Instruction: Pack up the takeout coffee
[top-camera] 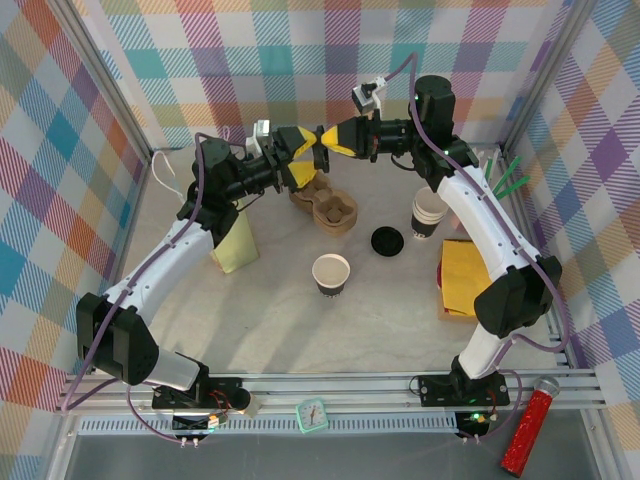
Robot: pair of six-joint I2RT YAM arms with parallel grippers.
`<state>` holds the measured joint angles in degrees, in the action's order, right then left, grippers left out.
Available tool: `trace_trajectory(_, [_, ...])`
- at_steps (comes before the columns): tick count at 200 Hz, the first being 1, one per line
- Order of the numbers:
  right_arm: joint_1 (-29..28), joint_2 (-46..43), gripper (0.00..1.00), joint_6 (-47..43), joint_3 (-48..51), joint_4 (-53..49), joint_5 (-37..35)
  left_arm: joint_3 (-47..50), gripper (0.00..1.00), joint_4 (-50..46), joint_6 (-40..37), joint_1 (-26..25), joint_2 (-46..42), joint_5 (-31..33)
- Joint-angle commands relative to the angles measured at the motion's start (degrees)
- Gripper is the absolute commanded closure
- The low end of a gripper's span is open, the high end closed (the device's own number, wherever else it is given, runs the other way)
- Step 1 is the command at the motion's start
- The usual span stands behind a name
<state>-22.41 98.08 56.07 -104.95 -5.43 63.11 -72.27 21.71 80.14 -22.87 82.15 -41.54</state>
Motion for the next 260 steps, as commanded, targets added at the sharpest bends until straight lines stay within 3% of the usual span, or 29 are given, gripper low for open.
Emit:
trace_trajectory(1, [0.1, -0.5, 1.0, -1.1, -0.1, 0.6, 0.9, -1.6, 0.2, 4.5, 1.7, -0.5, 0.4, -1.5])
trace_trajectory(110, [0.1, -0.6, 1.0, -1.2, 0.0, 0.5, 0.8, -1.6, 0.2, 4.7, 1.5, -0.6, 0.1, -2.0])
trace_trajectory(138, [0.1, -0.6, 0.99, -1.1, -0.1, 0.5, 0.8, -1.4, 0.25, 4.9, 1.5, -0.7, -0.1, -1.9])
trace_trajectory(151, [0.1, -0.6, 0.99, -1.2, -0.1, 0.3, 0.8, -1.4, 0.33, 5.1, 1.4, -0.7, -0.1, -1.8])
trace_trajectory(170, [0.1, -0.7, 0.95, -1.7, -0.1, -0.2, 0.6, -1.5, 0.29, 4.5, 1.2, -0.6, -0.2, -1.7])
trace_trajectory(194, [0.3, -1.0, 0.79, -3.0, -0.3, -1.9, 0.3, -1.7, 0.27, 2.8, -0.1, -0.6, -0.4, -1.7])
trace_trajectory(214, [0.9, -2.0, 0.44, -4.7, 0.0, -4.3, -0.9, -2.3, 0.26, -0.6, -2.3, -0.3, -0.9, -1.3])
trace_trajectory(239, [2.2, -4.1, 0.13, -8.2, 0.8, -9.5, -3.8, -3.6, 0.26, -8.6, -7.6, 0.0, -1.6, -0.9])
trace_trajectory(255, [3.3, -5.8, 0.0, -10.2, 2.4, -12.8, -6.3, -5.4, 0.25, -17.8, -14.6, 0.0, -2.0, 0.4])
trace_trajectory(260, [3.5, -6.3, 0.01, -10.6, 3.1, -13.7, -7.1, -6.0, 0.25, -21.5, -17.1, 0.0, -2.2, 1.1])
